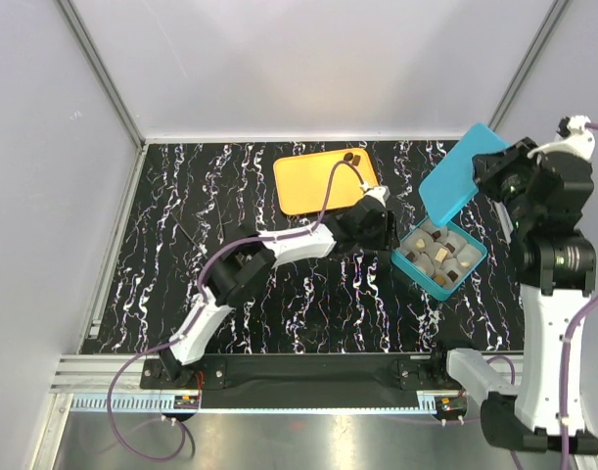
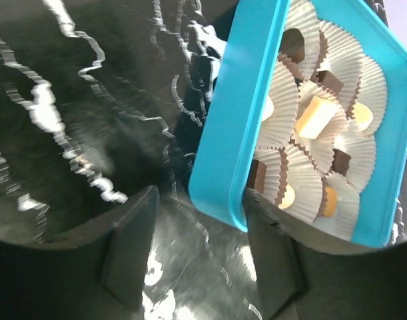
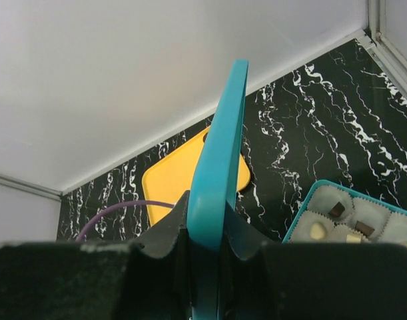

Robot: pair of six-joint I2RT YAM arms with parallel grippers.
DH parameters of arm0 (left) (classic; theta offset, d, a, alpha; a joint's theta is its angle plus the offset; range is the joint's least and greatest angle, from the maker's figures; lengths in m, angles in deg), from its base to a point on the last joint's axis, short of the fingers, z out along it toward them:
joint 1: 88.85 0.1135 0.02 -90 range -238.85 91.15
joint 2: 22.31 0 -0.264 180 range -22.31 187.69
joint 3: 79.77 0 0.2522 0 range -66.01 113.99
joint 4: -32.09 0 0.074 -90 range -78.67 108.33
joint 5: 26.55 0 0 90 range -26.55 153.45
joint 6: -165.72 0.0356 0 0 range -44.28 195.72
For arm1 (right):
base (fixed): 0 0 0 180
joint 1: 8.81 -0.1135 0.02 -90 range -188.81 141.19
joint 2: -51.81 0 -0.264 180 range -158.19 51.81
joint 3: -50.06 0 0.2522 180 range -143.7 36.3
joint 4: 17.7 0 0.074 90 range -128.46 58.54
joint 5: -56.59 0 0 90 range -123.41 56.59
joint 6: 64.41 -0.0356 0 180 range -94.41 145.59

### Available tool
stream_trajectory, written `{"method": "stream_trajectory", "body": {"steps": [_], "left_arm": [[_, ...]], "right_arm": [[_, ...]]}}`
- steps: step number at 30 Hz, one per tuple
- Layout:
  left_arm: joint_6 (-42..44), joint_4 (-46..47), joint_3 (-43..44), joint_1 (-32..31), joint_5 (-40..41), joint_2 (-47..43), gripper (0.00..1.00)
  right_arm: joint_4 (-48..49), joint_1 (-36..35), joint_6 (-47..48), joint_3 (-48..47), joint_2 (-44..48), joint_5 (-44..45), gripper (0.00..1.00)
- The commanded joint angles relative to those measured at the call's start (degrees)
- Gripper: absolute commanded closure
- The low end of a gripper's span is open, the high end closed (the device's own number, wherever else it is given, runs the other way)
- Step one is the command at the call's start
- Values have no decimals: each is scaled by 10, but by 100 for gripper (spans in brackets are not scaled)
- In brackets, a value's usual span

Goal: Pack the chocolate

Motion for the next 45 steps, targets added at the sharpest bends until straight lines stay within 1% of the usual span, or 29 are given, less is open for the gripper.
{"method": "stream_trajectory", "body": {"steps": [1,3,5,6,7,8,9,10,11,12,13,14,15,16,17,18,19,21,26,28,32,33,34,35,37,38,41,42,45], "left_arm": [[-24,48,-29,29,-54,-104,37],[-29,59,-51,41,-70,-135,36],[-42,70,-86,67,-107,-177,34],[-49,102,-101,79,-124,-190,34],[-57,126,-115,106,-167,-210,33],[-70,150,-140,120,-192,-214,31],[-72,190,-143,133,-218,-215,30],[-72,193,-136,145,-262,-211,30],[-69,191,-110,165,-286,-194,29],[-68,200,-91,173,-316,-179,29],[-72,205,-75,183,-370,-165,29],[-80,213,-61,186,-395,-137,28],[-91,249,-35,188,-418,-124,28],[-124,265,-25,189,-460,-112,28],[-141,288,-19,188,-475,-93,28],[-159,345,-19,188,-485,-90,28],[-176,365,-22,186,-498,-85,28],[-190,389,-23,181,-499,-84,28],[-160,339,15,163,-506,-74,28],[-186,354,22,160,-515,-60,30],[-255,438,14,160,-524,-42,43],[-263,454,15,160,-524,-39,52],[-270,456,17,159,-523,-36,55],[-269,454,20,158,-522,-31,57],[-264,433,26,157,-518,-27,62],[-255,424,28,157,-515,-23,63],[-230,382,45,152,-504,-9,65],[-223,362,52,149,-502,6,66],[-208,340,85,137,-500,32,67]], "right_arm": [[-5,2,53,-68,-46,-38,100],[-17,6,65,-98,-79,-59,100],[-28,14,75,-109,-98,-93,100],[-33,28,79,-116,-118,-143,100],[-43,36,80,-118,-127,-175,100],[-47,45,80,-119,-135,-206,100],[-49,68,76,-110,-143,-256,100],[-44,79,71,-99,-142,-280,100],[-33,94,65,-85,-139,-307,100],[-18,118,51,-48,-126,-373,100],[20,130,43,-28,-119,-405,100],[38,138,34,12,-113,-433,100],[58,146,16,32,-102,-479,100],[96,159,7,50,-95,-495,100],[114,163,-3,85,-88,-506,100],[133,167,-21,101,-74,-525,99],[164,168,-29,114,-68,-536,99],[184,170,-36,140,-60,-553,98],[212,170,-44,168,-50,-559,97],[215,171,-45,176,-49,-560,97],[210,173,-39,189,-52,-556,95],[202,175,-32,189,-57,-547,94],[181,177,-28,188,-61,-542,92],[167,179,-23,186,-66,-535,86],[112,185,-4,179,-78,-490,79],[98,188,2,177,-82,-476,72],[70,195,14,187,-83,-427,67],[69,196,18,203,-78,-400,63],[72,200,17,243,-68,-366,61]]}}
